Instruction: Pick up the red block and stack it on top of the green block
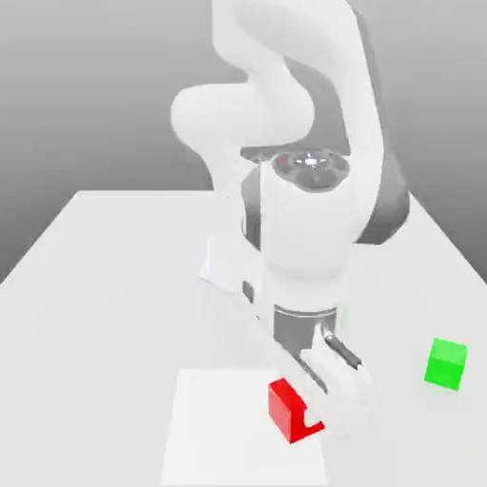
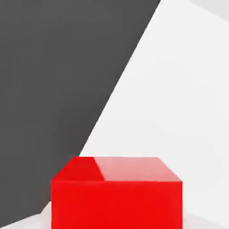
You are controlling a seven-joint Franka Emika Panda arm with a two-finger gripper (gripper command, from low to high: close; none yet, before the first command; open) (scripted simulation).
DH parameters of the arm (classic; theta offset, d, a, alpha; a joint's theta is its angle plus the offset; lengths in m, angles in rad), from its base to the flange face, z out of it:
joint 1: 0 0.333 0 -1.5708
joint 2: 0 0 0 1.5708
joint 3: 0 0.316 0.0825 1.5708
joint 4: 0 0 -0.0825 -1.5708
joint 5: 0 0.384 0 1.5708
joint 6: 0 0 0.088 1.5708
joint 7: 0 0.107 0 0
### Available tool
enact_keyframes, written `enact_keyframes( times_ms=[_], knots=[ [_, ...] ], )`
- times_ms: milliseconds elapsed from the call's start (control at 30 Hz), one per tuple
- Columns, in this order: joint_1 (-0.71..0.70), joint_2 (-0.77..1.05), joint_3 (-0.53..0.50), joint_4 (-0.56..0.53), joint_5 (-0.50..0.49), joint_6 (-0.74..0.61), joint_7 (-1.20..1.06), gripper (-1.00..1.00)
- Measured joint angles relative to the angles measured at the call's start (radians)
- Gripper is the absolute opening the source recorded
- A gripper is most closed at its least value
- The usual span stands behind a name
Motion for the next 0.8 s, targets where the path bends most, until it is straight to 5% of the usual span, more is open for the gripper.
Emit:
enact_keyframes(
  times_ms=[233,400,433,633,800],
  knots=[
    [0.308,-0.115,0.185,-0.087,-0.033,-0.016,0.112,-1.00],
    [0.338,0.015,0.155,-0.091,-0.111,0.119,0.179,-1.00],
    [0.344,0.046,0.145,-0.089,-0.129,0.148,0.193,1.00],
    [0.348,0.061,0.139,-0.089,-0.139,0.161,0.200,1.00],
    [0.340,-0.069,0.164,-0.095,-0.065,0.040,0.147,1.00]
  ],
)
